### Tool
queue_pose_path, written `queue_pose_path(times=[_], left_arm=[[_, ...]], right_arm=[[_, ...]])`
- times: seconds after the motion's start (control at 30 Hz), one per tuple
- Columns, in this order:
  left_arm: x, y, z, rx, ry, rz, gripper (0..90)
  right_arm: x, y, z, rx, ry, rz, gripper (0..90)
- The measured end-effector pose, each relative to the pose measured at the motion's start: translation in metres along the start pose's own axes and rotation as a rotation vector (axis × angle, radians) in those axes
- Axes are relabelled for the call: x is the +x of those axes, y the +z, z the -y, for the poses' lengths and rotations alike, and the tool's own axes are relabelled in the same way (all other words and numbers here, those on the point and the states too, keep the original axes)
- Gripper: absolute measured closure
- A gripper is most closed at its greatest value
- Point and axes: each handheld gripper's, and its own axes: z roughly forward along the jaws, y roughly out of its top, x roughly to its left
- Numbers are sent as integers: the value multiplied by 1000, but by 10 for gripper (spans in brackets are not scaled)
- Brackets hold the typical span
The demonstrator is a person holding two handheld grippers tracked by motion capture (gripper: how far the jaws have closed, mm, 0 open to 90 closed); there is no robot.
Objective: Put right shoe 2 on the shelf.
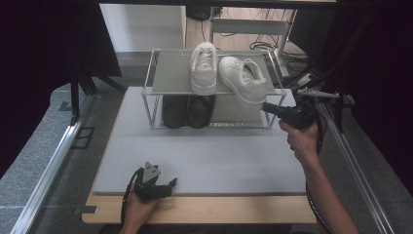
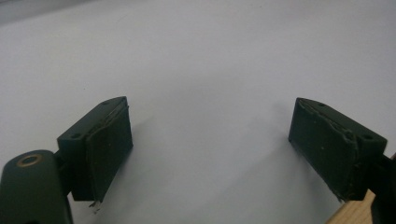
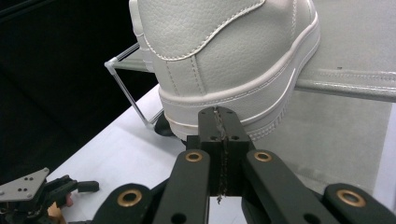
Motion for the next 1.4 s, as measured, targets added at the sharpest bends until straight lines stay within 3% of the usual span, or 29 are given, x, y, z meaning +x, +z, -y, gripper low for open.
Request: queue_pose_path(times=[0.5, 0.8, 1.0, 1.13, 1.4], left_arm=[[0, 0, 0, 0, -2, 2, 133], [0, 0, 0, 2, -4, 1, 132], [0, 0, 0, 5, 1, 1, 132], [0, 0, 0, 5, 1, 1, 132], [0, 0, 0, 5, 1, 2, 132]], right_arm=[[13, 34, -7, 19, -3, -6, 896], [14, 49, -13, 24, -14, 23, 896], [12, 53, -16, 23, -16, 31, 897], [8, 53, -18, 13, -19, 76, 897], [5, 55, -19, 13, 11, 50, 896]])
